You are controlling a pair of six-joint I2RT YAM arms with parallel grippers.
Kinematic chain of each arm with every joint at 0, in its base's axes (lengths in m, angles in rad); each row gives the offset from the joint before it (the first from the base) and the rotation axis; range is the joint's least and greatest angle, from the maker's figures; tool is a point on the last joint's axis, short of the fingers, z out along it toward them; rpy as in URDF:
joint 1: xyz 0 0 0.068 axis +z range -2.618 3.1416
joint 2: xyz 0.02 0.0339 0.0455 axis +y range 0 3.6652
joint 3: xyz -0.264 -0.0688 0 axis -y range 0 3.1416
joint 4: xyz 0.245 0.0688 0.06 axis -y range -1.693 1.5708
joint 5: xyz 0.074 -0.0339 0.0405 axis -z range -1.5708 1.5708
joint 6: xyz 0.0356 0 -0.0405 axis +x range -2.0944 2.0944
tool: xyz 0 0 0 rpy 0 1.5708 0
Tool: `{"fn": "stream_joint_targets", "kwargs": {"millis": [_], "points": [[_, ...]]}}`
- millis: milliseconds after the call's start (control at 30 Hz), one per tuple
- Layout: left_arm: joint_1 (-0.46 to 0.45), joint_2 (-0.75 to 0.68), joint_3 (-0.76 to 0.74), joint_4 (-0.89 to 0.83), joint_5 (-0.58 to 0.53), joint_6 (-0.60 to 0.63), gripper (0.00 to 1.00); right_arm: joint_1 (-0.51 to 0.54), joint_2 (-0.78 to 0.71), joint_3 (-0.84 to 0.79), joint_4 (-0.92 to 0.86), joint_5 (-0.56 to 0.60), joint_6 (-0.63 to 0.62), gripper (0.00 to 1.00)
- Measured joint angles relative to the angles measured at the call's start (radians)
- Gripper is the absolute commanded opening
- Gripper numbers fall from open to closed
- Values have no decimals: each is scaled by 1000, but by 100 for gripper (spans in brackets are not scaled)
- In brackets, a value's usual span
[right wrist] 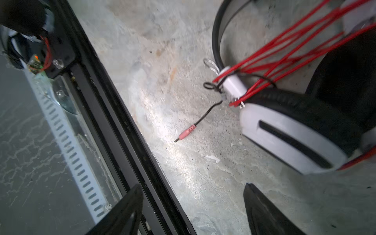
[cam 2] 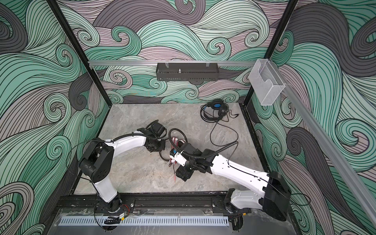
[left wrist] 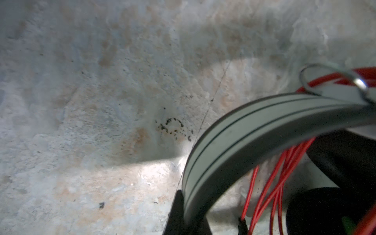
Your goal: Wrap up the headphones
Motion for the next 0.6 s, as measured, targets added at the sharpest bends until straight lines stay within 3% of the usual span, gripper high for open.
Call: {"fn": "stream_joint_targets", "kwargs": {"millis": [600], "points": [[6, 21, 3, 19, 26, -84, 0, -1, 358, -5, 236, 27, 10, 75]]}}
